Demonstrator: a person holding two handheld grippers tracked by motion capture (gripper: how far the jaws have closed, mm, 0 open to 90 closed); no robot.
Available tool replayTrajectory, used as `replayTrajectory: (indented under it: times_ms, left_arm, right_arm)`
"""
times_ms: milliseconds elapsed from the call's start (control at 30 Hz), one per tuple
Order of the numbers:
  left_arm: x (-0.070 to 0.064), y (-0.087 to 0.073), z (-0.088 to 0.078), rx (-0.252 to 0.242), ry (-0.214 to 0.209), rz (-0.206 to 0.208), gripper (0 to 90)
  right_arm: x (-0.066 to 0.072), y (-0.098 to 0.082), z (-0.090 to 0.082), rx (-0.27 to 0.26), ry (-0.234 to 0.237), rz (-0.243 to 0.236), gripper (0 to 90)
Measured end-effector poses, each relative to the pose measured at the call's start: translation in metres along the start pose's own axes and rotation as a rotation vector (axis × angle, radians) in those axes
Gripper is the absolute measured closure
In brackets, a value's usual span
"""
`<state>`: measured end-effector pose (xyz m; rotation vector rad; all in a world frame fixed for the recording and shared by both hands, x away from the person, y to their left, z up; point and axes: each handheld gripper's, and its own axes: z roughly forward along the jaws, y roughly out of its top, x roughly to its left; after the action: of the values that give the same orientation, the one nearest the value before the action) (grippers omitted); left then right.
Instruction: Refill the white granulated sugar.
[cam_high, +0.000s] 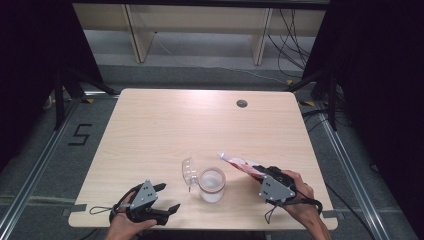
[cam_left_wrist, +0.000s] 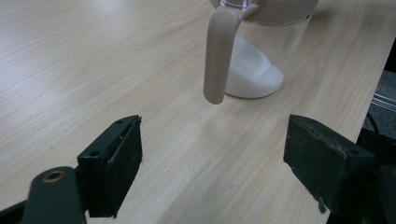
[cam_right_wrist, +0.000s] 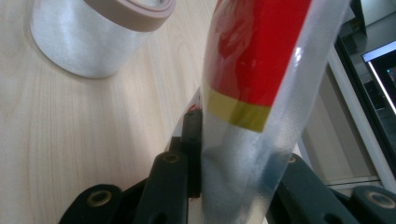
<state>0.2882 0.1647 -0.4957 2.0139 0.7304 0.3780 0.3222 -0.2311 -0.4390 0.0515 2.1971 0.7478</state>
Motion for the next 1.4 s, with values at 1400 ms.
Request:
replayTrajectory:
  times_ms: [1400]
  left_arm:
    - [-0.004,-0.001,0.003,-0.012,0.001,-0.005,19.1]
  right_arm:
    - [-0.015,-0.07,-0.02,-0.167,-0.064,0.589,76.5]
